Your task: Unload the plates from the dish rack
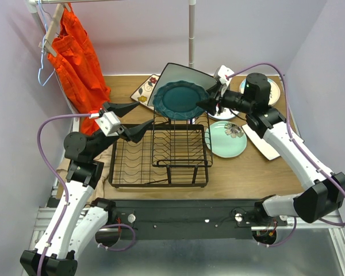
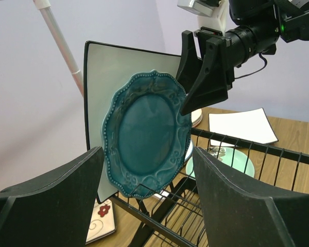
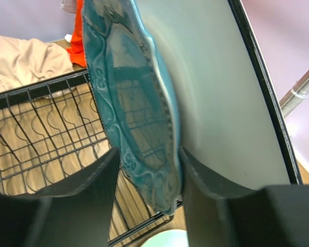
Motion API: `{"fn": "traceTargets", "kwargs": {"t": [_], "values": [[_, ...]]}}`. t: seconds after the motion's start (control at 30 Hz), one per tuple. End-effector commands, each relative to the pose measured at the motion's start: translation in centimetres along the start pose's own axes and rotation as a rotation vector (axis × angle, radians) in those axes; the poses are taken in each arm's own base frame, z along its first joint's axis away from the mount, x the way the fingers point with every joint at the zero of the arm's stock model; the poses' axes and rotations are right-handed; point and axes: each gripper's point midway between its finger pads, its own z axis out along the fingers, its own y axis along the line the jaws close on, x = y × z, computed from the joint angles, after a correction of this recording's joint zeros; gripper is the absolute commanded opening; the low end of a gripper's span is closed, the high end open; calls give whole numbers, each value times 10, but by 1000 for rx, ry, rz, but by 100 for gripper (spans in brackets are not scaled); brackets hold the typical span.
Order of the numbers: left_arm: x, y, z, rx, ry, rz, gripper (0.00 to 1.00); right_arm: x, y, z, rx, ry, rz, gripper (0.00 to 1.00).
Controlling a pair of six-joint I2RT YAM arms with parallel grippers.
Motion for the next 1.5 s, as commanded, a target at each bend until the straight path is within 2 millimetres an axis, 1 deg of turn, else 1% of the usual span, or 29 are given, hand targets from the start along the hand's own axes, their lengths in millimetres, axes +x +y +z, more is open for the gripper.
{"fn": "traceTargets", "kwargs": {"t": [0.0, 0.1, 0.13, 0.2, 0.23, 0.3, 0.33, 0.37, 0.43, 0.57, 0.67, 0.7, 0.73, 0.87, 0.93, 0.97, 1.03, 1.07, 1.2, 1.27, 1.3, 1.33, 1.47], "values": [[-4, -2, -1, 15, -10, 25, 79, -8, 3, 7, -37, -18, -45, 52], [-5, -2, -1, 14, -14, 28, 79, -8, 3, 8, -39, -17, -48, 45], [-5, -2, -1, 15, -12, 28, 79, -7, 2, 9, -35, -15, -48, 40], [-6, -2, -1, 16, -14, 29, 79, -7, 0, 8, -27, -14, -57, 35], [-6, -2, -1, 14, -14, 29, 79, -7, 0, 8, -25, -13, -60, 30], [-5, -2, -1, 12, -12, 28, 79, -11, -2, 7, -17, -20, -89, 24], [-5, -2, -1, 12, -12, 28, 79, -11, -2, 7, -15, -20, -93, 15], [-5, -2, -1, 14, -12, 28, 79, -14, -3, 6, -14, -24, -96, 10], [-5, -2, -1, 14, -12, 30, 79, -14, -3, 8, -16, -23, -95, 1], [-6, -2, -2, 9, -14, 32, 79, -21, -4, 8, -15, -36, -96, 1], [-6, -2, -2, 9, -14, 32, 79, -33, -5, 4, -3, -56, -100, 1], [-6, -2, -2, 11, -14, 34, 79, -39, -5, 2, -2, -67, -103, 1], [-6, -2, -2, 11, -14, 34, 79, -50, -6, -1, 8, -86, -114, 1], [-7, -2, -2, 9, -16, 34, 79, -74, -9, -6, 31, -128, -112, 1], [-6, -1, -2, 8, -14, 34, 79, -81, -11, -8, 46, -137, -118, 1], [-6, -1, -2, 8, -14, 35, 79, -87, -12, -10, 50, -149, -119, 1], [-5, -1, -2, 5, -13, 34, 79, -93, -10, -11, 41, -161, -120, 1], [-5, -1, -2, 3, -13, 36, 79, -99, -10, -13, 40, -173, -114, 1], [-5, 0, -2, 0, -13, 36, 79, -115, 0, -20, 14, -206, -111, 1], [-5, 1, -2, -3, -12, 34, 79, -118, 2, -25, 23, -213, -98, 1], [-5, 0, -2, -1, -11, 35, 79, -114, 2, -27, 27, -207, -89, 1], [-5, 1, -2, -3, -13, 38, 79, -118, 5, -32, 36, -216, -90, 1], [-5, 0, -2, -1, -13, 36, 79, -121, 10, -42, 54, -227, -30, 1]]}}
